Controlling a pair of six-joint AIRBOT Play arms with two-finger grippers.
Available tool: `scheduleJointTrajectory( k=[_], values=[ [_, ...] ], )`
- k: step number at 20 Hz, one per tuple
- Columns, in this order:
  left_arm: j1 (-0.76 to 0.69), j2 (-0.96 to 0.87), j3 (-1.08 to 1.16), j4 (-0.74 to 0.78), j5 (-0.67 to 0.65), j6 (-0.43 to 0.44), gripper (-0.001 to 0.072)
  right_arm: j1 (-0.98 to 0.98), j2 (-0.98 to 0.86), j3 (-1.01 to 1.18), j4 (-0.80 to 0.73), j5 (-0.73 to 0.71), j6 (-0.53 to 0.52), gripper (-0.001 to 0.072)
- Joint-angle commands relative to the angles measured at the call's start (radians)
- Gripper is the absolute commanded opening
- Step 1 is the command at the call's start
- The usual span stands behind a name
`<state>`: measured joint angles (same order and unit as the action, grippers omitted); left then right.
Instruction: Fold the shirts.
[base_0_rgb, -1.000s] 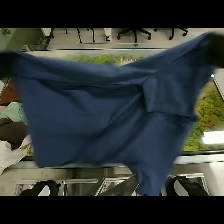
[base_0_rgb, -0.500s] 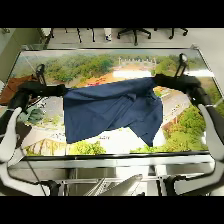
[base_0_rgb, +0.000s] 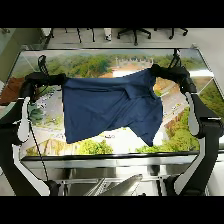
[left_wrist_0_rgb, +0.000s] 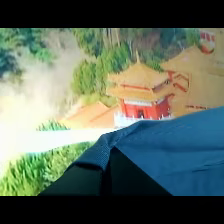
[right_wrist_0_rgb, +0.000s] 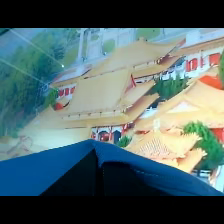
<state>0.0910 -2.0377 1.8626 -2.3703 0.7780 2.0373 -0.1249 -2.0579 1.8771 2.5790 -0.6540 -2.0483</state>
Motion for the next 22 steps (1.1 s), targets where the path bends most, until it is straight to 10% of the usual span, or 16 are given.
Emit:
scheduleJointTrajectory(
  k=[1,22],
  values=[
    [0.005,-0.022,0.047,0.080,0.018,-0.049,0.0020,-0.034,-0.049,0.049,-0.023,-0.064,0.034,0.0016],
    [-0.036,-0.154,0.048,0.179,0.029,-0.090,0.0021,-0.066,-0.150,0.049,-0.130,-0.098,0.044,0.0019]
  ],
)
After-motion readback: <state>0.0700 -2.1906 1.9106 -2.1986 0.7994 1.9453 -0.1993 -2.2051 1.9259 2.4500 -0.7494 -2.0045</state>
